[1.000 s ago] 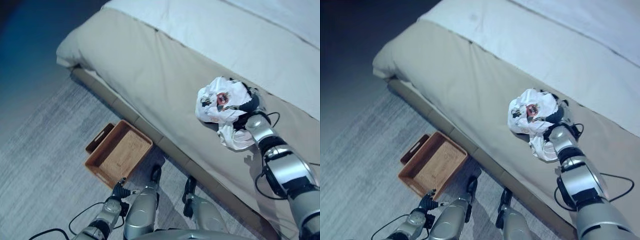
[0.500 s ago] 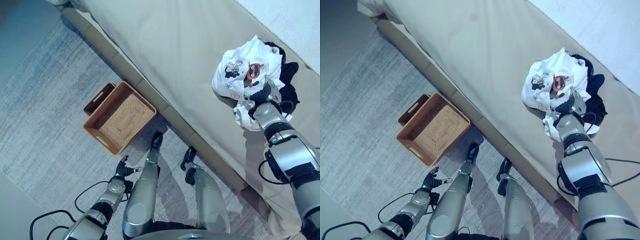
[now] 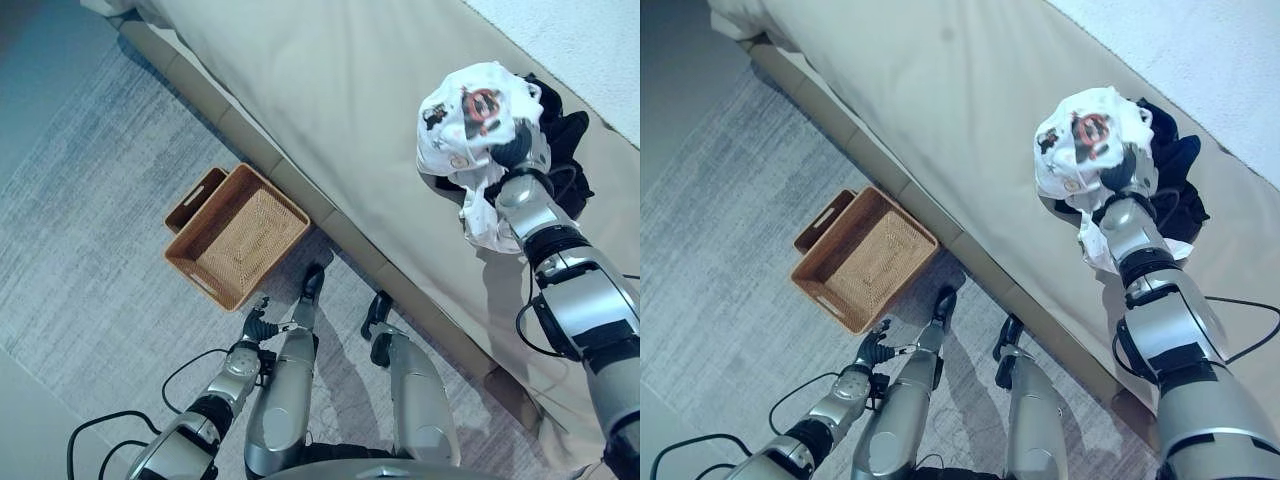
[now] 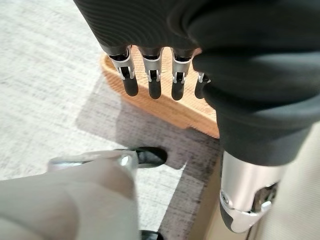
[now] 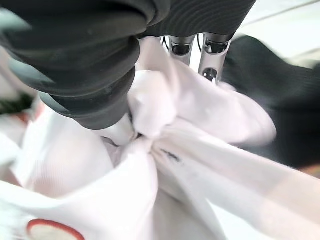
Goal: Pick up clothes into the bucket
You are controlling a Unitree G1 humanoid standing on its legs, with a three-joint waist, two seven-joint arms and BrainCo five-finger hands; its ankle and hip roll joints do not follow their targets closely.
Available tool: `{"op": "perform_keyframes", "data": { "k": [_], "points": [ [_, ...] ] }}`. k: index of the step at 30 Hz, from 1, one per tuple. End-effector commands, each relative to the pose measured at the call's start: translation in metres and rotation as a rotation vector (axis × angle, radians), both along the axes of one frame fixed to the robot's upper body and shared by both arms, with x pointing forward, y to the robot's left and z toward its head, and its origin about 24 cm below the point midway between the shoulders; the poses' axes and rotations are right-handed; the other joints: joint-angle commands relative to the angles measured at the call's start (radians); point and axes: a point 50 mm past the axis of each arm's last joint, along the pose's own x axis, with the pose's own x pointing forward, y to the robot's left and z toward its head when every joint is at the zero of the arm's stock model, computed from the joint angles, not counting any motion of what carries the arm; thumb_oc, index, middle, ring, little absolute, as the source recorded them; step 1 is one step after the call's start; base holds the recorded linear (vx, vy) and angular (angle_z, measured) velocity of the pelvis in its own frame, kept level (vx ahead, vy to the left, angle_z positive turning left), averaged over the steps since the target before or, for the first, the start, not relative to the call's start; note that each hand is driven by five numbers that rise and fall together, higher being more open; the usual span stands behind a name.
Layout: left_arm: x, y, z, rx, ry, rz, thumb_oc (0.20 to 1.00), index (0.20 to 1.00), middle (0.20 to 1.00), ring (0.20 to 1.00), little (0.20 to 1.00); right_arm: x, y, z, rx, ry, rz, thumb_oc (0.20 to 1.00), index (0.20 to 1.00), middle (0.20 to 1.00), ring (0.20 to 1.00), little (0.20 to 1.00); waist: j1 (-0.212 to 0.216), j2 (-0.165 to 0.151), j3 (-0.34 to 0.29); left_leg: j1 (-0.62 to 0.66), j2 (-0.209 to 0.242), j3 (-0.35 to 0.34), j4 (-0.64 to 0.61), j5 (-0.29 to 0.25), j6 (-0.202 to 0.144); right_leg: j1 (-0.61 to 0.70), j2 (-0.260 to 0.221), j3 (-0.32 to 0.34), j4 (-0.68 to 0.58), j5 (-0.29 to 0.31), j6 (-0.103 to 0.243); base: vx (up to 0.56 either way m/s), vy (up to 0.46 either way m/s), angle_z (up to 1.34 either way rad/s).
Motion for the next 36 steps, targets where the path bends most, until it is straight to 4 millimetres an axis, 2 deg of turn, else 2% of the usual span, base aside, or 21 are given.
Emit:
{"op": "perform_keyframes", "data": {
  "k": [1, 2, 3, 4, 9, 14, 18, 22, 23, 24, 25, 26, 27, 28, 29, 30, 31, 33, 36],
  "points": [
    [-0.007, -0.004, -0.005, -0.01, -0.003, 0.015, 1.0, 1.0, 1.0, 1.0, 1.0, -0.019, 0.0, 0.087, -0.005, -0.378, 0.07, 0.2, 0.2, 0.2, 0.2, 0.2, -0.04, -0.031, -0.021, 0.045, -0.015, 0.021, 0.023, -0.046, 0.018, 0.1, -0.047, 0.06, -0.133, 0.083, 0.076, 0.0, 0.0, 0.0],
    [-0.007, -0.004, -0.004, -0.01, -0.003, 0.014, 1.0, 1.0, 1.0, 1.0, 1.0, -0.019, 0.0, 0.087, -0.005, -0.378, 0.069, 0.2, 0.2, 0.2, 0.2, 0.2, -0.04, -0.03, -0.023, 0.042, -0.015, 0.02, 0.022, -0.042, 0.018, 0.098, -0.047, 0.058, -0.138, 0.088, 0.076, 0.04, 0.045, -0.01],
    [-0.014, 0.002, -0.01, 0.002, 0.027, 0.031, 1.0, 1.0, 1.0, 1.0, 1.0, -0.028, 0.0, 0.103, -0.001, -0.458, 0.094, 0.2, 0.2, 0.2, 0.2, 0.2, -0.047, -0.043, -0.04, 0.064, -0.012, 0.031, 0.024, -0.055, 0.018, 0.124, -0.048, 0.064, -0.144, 0.087, 0.079, 0.02, 0.039, -0.02],
    [-0.014, 0.002, -0.01, 0.002, 0.027, 0.03, 1.0, 1.0, 1.0, 1.0, 1.0, -0.028, 0.0, 0.103, -0.001, -0.459, 0.093, 0.2, 0.2, 0.2, 0.2, 0.2, -0.047, -0.042, -0.042, 0.061, -0.012, 0.03, 0.023, -0.05, 0.019, 0.123, -0.048, 0.063, -0.148, 0.093, 0.08, 0.08, 0.052, -0.05],
    [-0.039, 0.03, -0.026, 0.053, 0.127, 0.106, 1.0, 1.0, 1.0, 1.0, 1.0, -0.056, -0.015, 0.133, 0.009, -0.627, 0.095, 0.2, 0.2, 0.2, 0.2, 0.2, -0.063, -0.067, -0.112, 0.139, -0.013, 0.064, -0.004, -0.07, 0.023, 0.203, -0.044, 0.08, -0.199, 0.106, 0.094, 0.06, 0.055, -0.08],
    [-0.059, 0.046, -0.036, 0.077, 0.201, 0.159, 1.0, 1.0, 1.0, 1.0, 1.0, -0.076, -0.032, 0.141, 0.049, -0.742, 0.055, 0.2, 0.2, 0.2, 0.2, 0.2, -0.077, -0.07, -0.176, 0.194, -0.019, 0.092, -0.039, -0.075, 0.033, 0.25, -0.037, 0.095, -0.247, 0.13, 0.106, 0.05, 0.061, -0.12],
    [-0.072, 0.053, -0.042, 0.086, 0.245, 0.187, 1.0, 1.0, 1.0, 1.0, 1.0, -0.079, -0.039, 0.134, 0.058, -0.73, 0.048, 0.2, 0.2, 0.2, 0.2, 0.2, -0.078, -0.08, -0.205, 0.229, -0.02, 0.115, -0.049, -0.087, 0.04, 0.273, -0.032, 0.114, -0.264, 0.139, 0.113, 0.04, 0.052, -0.19],
    [-0.095, 0.059, -0.053, 0.091, 0.333, 0.211, 1.0, 1.0, 1.0, 1.0, 1.0, -0.077, -0.049, 0.118, 0.054, -0.636, 0.042, 0.2, 0.2, 0.2, 0.2, 0.2, -0.083, -0.091, -0.251, 0.277, -0.024, 0.141, -0.046, -0.11, 0.052, 0.316, -0.03, 0.136, -0.264, 0.132, 0.118, 0.05, 0.049, -0.2],
    [-0.095, 0.059, -0.053, 0.091, 0.333, 0.211, 1.0, 1.0, 1.0, 1.0, 1.0, -0.077, -0.049, 0.118, 0.055, -0.635, 0.043, 0.2, 0.2, 0.2, 0.2, 0.2, -0.082, -0.091, -0.25, 0.279, -0.024, 0.142, -0.046, -0.111, 0.052, 0.317, -0.03, 0.136, -0.264, 0.132, 0.119, 0.06, 0.041, -0.13],
    [-0.103, 0.061, -0.056, 0.091, 0.361, 0.217, 1.0, 1.0, 1.0, 1.0, 1.0, -0.074, -0.052, 0.112, 0.041, -0.576, 0.042, 0.329, 0.329, 0.329, 0.329, 0.329, -0.083, -0.097, -0.267, 0.296, -0.022, 0.154, -0.044, -0.122, 0.054, 0.335, -0.029, 0.143, -0.271, 0.134, 0.121, 0.02, 0.015, -0.1],
    [-0.103, 0.061, -0.056, 0.091, 0.361, 0.218, 1.0, 1.0, 1.0, 1.0, 1.0, -0.073, -0.052, 0.113, 0.041, -0.575, 0.043, 0.416, 0.416, 0.416, 0.416, 0.416, -0.082, -0.097, -0.267, 0.297, -0.021, 0.156, -0.044, -0.122, 0.054, 0.336, -0.029, 0.145, -0.272, 0.134, 0.121, 0.04, 0.023, -0.19],
    [-0.11, 0.061, -0.059, 0.082, 0.385, 0.224, 1.0, 1.0, 1.0, 1.0, 1.0, -0.067, -0.053, 0.106, 0.041, -0.508, 0.054, 1.0, 1.0, 1.0, 1.0, 1.0, -0.081, -0.102, -0.282, 0.309, -0.018, 0.172, -0.041, -0.131, 0.055, 0.347, -0.024, 0.151, -0.288, 0.141, 0.124, 0.02, 0.019, -0.21],
    [-0.114, 0.061, -0.061, 0.075, 0.398, 0.23, 1.0, 1.0, 1.0, 1.0, 1.0, -0.064, -0.051, 0.103, 0.041, -0.483, 0.067, 1.0, 1.0, 1.0, 1.0, 1.0, -0.082, -0.105, -0.289, 0.314, -0.017, 0.18, -0.039, -0.135, 0.056, 0.35, -0.023, 0.157, -0.296, 0.146, 0.126, 0.02, 0.025, -0.42],
    [-0.117, 0.061, -0.062, 0.068, 0.404, 0.234, 1.0, 1.0, 1.0, 1.0, 1.0, -0.061, -0.052, 0.1, 0.024, -0.44, 0.07, 0.925, 0.925, 0.925, 0.925, 0.925, -0.079, -0.107, -0.295, 0.32, -0.014, 0.19, -0.039, -0.139, 0.056, 0.354, -0.022, 0.163, -0.307, 0.154, 0.128, 0.0, 0.017, -0.41],
    [-0.117, 0.061, -0.062, 0.068, 0.404, 0.234, 1.0, 1.0, 1.0, 1.0, 1.0, -0.061, -0.052, 0.1, 0.024, -0.44, 0.071, 0.771, 0.771, 0.771, 0.771, 0.771, -0.079, -0.107, -0.294, 0.32, -0.014, 0.19, -0.039, -0.139, 0.056, 0.354, -0.022, 0.163, -0.307, 0.154, 0.128, 0.02, 0.007, -0.43],
    [-0.123, 0.061, -0.064, 0.055, 0.422, 0.241, 1.0, 1.0, 1.0, 1.0, 1.0, -0.055, -0.052, 0.092, 0.016, -0.359, 0.09, 0.325, 0.325, 0.325, 0.325, 0.325, -0.072, -0.113, -0.308, 0.328, -0.011, 0.202, -0.034, -0.144, 0.055, 0.362, -0.02, 0.171, -0.316, 0.159, 0.13, 0.04, 0.001, -0.25],
    [-0.127, 0.06, -0.066, 0.046, 0.434, 0.247, 1.0, 1.0, 1.0, 1.0, 1.0, -0.052, -0.051, 0.09, 0.008, -0.326, 0.096, 0.2, 0.2, 0.2, 0.2, 0.2, -0.069, -0.113, -0.312, 0.333, -0.01, 0.207, -0.03, -0.146, 0.055, 0.366, -0.019, 0.175, -0.315, 0.158, 0.129, 0.05, -0.003, -0.27],
    [-0.13, 0.059, -0.067, 0.044, 0.447, 0.246, 1.0, 1.0, 1.0, 1.0, 1.0, -0.049, -0.052, 0.087, -0.007, -0.288, 0.097, 0.2, 0.2, 0.2, 0.2, 0.2, -0.067, -0.115, -0.317, 0.337, -0.009, 0.209, -0.026, -0.149, 0.055, 0.371, -0.018, 0.176, -0.311, 0.154, 0.129, 0.04, -0.003, -0.2],
    [-0.145, 0.056, -0.073, 0.036, 0.509, 0.231, 1.0, 1.0, 1.0, 1.0, 1.0, -0.04, -0.051, 0.076, -0.036, -0.169, 0.117, 0.2, 0.2, 0.2, 0.2, 0.2, -0.064, -0.122, -0.331, 0.363, -0.006, 0.219, -0.025, -0.158, 0.056, 0.395, -0.015, 0.182, -0.317, 0.154, 0.129, 0.05, 0.006, -0.05]
  ]
}}
